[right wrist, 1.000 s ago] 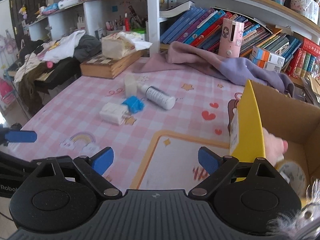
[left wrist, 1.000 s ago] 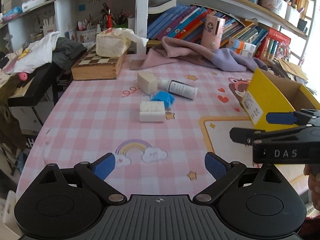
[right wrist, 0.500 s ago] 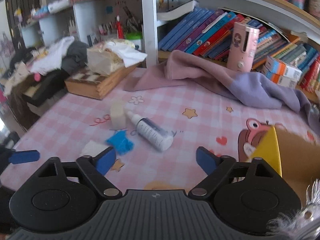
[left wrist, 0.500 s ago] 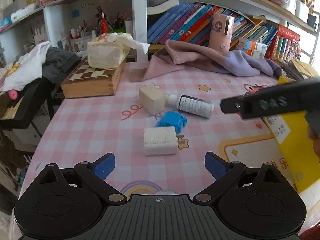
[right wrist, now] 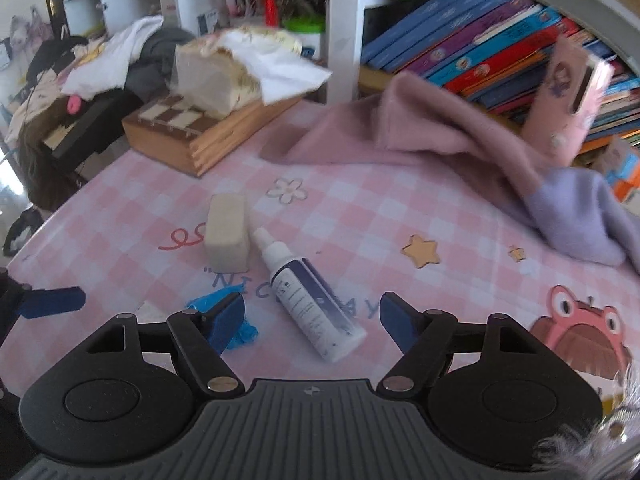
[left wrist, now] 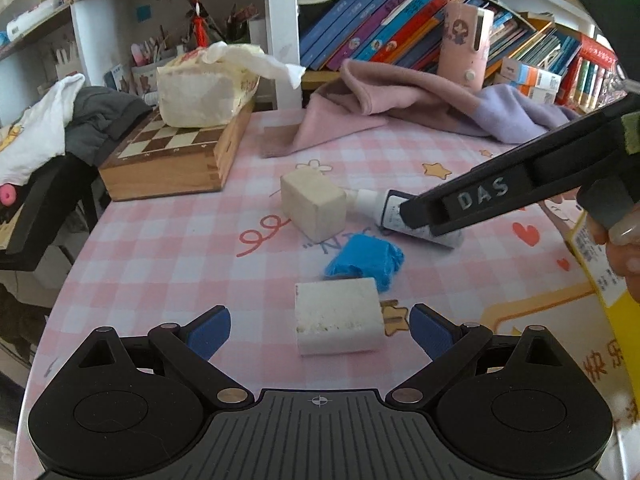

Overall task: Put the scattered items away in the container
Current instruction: 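Withdraw both tools from the box toward the remaining items on the table, then grasp the white spray bottle with the right tool while the left tool grasps the white soap bar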

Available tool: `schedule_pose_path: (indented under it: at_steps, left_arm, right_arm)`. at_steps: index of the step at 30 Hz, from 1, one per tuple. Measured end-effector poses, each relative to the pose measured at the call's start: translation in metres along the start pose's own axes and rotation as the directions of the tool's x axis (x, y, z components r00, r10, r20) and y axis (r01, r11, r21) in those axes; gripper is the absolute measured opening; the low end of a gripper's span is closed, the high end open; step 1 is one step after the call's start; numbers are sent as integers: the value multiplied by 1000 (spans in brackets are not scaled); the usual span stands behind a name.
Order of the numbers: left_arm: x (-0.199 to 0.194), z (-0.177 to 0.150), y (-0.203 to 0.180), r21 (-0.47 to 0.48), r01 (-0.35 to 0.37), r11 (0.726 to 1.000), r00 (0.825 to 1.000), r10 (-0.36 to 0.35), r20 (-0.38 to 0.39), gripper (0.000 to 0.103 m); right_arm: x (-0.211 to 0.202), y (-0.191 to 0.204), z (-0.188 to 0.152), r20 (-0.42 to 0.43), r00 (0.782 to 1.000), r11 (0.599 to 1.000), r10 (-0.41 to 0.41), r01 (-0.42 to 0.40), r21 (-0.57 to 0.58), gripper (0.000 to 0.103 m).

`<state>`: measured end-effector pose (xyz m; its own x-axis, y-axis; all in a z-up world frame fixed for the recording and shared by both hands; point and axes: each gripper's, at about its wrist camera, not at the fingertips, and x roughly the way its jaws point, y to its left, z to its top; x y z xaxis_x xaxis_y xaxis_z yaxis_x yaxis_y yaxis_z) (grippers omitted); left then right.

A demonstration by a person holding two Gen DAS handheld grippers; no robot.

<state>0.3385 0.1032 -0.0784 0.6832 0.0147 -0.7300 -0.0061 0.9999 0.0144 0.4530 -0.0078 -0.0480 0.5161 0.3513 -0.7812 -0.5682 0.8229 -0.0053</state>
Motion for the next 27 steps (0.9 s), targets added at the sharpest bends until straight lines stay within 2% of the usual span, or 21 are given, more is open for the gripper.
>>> schedule_pose_path:
  at_steps: [6, 13, 17, 19, 23, 27]
  left_arm:
    - [18, 5, -8, 30, 15, 999, 1000, -14, -10, 97]
    - [31, 2, -14, 50, 22, 999, 999, -20, -36, 96]
    - [32, 0, -18, 70, 7, 998, 999, -5, -36, 85]
    - [30, 1, -17, 65, 16, 998, 999, -14, -29, 68]
    - [26, 0, -12, 60, 18, 998, 999, -16, -38, 67]
    - [13, -1, -8, 52, 22, 998, 1000, -22, -12, 67]
  right_arm:
    - [25, -1, 5, -44, 999, 999, -19, 18, -33, 72]
    - [47, 1, 7, -81, 997, 997, -18, 12, -72, 67]
    - [50, 2, 6, -80, 997, 997, 0, -5, -71, 59]
    - [49, 3, 6, -74, 997, 997, 14, -19, -72, 49]
    - [45, 0, 5, -76, 997, 998, 30, -35, -58, 33]
    - [40, -2, 3, -83, 995, 998, 47, -49, -30, 30]
